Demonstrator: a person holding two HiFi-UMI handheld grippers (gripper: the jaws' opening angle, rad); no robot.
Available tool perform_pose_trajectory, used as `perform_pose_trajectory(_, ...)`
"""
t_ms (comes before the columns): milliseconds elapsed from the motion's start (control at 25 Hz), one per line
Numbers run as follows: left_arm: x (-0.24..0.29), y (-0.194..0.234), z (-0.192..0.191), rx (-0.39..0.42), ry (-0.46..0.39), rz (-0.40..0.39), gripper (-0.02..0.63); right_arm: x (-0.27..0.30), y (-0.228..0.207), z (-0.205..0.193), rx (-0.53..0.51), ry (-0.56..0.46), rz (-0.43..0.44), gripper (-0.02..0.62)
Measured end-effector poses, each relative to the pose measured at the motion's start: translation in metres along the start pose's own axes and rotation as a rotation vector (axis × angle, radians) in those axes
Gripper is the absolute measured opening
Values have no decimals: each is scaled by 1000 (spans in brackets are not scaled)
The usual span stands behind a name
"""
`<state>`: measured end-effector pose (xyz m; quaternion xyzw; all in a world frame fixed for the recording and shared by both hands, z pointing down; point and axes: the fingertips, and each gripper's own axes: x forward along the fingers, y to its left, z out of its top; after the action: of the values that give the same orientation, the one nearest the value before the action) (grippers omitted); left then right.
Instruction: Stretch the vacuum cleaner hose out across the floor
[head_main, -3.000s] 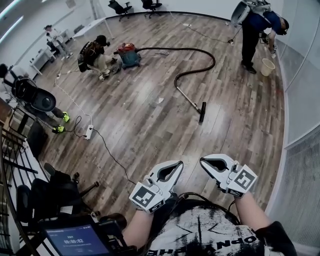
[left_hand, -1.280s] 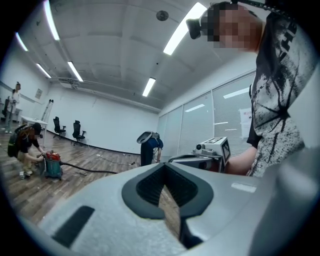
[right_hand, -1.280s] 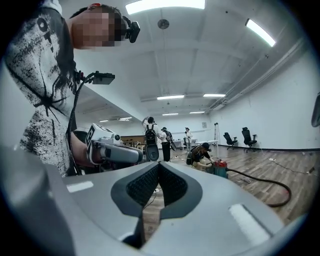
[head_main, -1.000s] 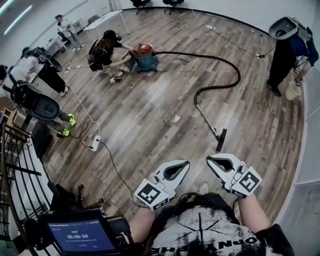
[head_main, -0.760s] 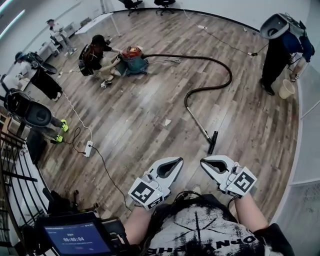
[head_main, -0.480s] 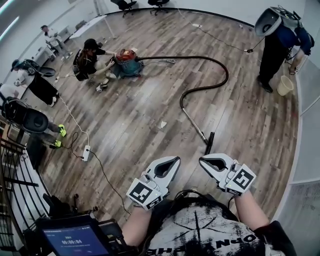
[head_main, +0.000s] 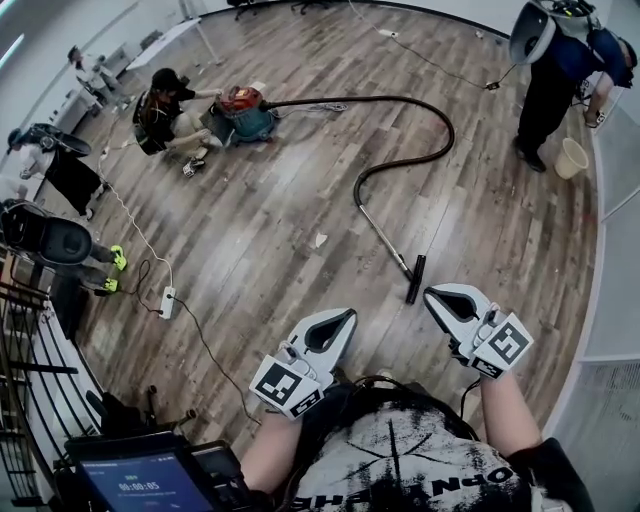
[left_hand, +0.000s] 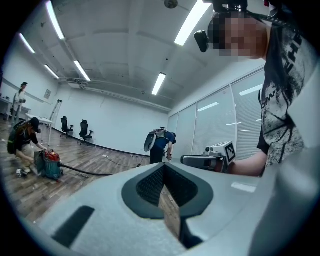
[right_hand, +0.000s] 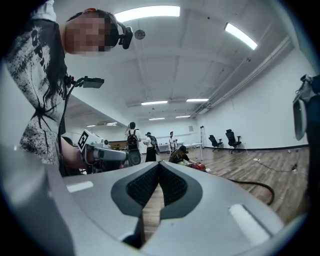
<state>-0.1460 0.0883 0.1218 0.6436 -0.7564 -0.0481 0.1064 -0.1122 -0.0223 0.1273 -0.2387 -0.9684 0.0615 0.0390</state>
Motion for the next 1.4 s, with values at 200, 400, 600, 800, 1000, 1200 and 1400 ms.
perform_pose_trajectory(200, 24, 22, -5, -1, 11, -66, 0, 12, -25, -2, -3, -4, -59, 8)
perform_pose_trajectory(400, 44, 60, 5, 5, 16, -169, 0, 43, -42, 4, -13, -9, -127, 8)
perform_pose_trajectory(600, 49, 105, 18, 13, 27, -279, 0, 85, -53, 14, -22, -28, -220, 8)
perform_pose_trajectory(800, 41, 154, 19, -4, 50, -343, 0, 135, -57, 14, -20, -17, -277, 8)
perform_pose_trajectory(1000, 27, 192, 20, -3, 58, -394, 0, 187, -49, 17, -41, -3, -291, 8)
perform_pose_trajectory(1200, 14, 217, 24, -20, 46, -392, 0, 216, -47, 18, -43, 21, -281, 6)
perform_pose_trajectory(1400, 15, 239, 35, -45, 9, -342, 0, 233, -63, 25, -60, 44, -266, 8)
